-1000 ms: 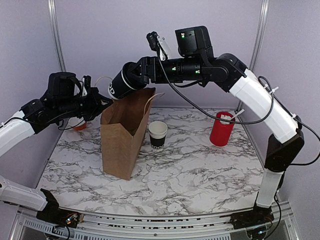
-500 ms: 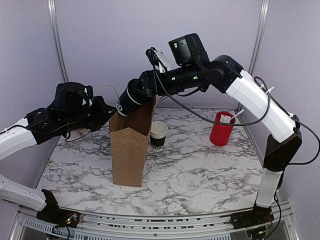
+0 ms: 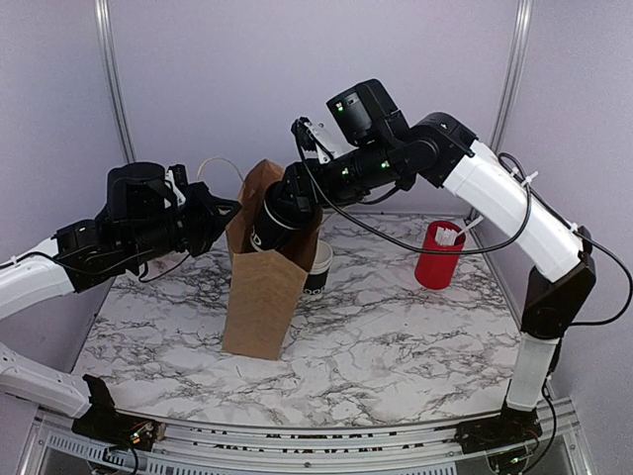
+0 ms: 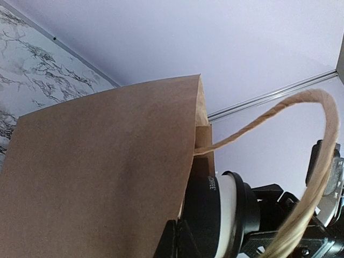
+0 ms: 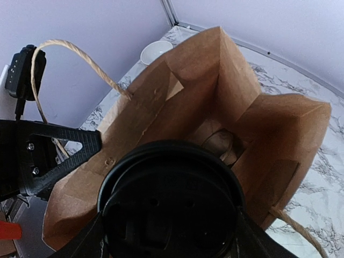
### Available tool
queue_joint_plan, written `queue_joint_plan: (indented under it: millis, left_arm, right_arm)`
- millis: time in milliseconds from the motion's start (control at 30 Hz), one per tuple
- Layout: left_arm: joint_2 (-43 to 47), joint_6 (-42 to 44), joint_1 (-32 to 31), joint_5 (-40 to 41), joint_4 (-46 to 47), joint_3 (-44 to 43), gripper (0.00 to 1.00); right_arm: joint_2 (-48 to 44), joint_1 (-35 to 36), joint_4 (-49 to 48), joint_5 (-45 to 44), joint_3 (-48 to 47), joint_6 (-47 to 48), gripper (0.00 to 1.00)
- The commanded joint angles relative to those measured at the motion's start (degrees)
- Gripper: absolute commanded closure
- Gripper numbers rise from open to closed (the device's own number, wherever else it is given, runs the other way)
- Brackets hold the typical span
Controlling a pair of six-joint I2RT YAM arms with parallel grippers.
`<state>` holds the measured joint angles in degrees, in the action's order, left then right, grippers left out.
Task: Pack the takeout coffee
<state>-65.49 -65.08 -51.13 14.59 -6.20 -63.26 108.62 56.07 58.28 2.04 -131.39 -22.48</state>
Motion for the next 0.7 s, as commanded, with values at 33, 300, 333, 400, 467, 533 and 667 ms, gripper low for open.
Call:
queue_joint_plan:
  millis: [33, 300, 333, 400, 467, 533, 667]
  left_arm:
    - [0.4, -3.8, -0.7, -0.6, 7.1, 0.4, 1.0]
    - [0.5, -3.0, -7.3, 6.5, 18.2, 2.7, 1.0]
    - [0.3, -3.4, -7.8, 6.8, 19.0, 3.3, 1.0]
    - [0.2, -4.7, -8.3, 6.8, 21.5, 5.0, 1.0]
    - [0.2, -6.2, -8.8, 7.1, 23.0, 6.4, 1.0]
    - [0.4, -6.5, -8.9, 7.1, 23.4, 7.1, 1.0]
    - [2.5, -7.0, -8.9, 8.7, 23.5, 9.9, 0.88]
  right_arm:
    - [-0.9, -0.2, 2.2, -1.2, -0.9, 0.1, 0.43]
    - [2.9, -0.1, 5.7, -1.4, -3.3, 0.6, 0.43]
    - [3.3, -0.1, 6.1, -1.6, -3.3, 0.7, 0.43]
    - [4.0, 0.0, 6.5, -1.8, -3.1, 0.7, 0.44]
    - [4.5, 0.1, 6.6, -2.0, -2.4, 0.6, 0.44]
    - [5.1, 0.4, 6.3, -1.9, -1.6, 0.6, 0.44]
    - [6.6, 0.8, 6.2, -1.2, -0.9, 0.6, 0.45]
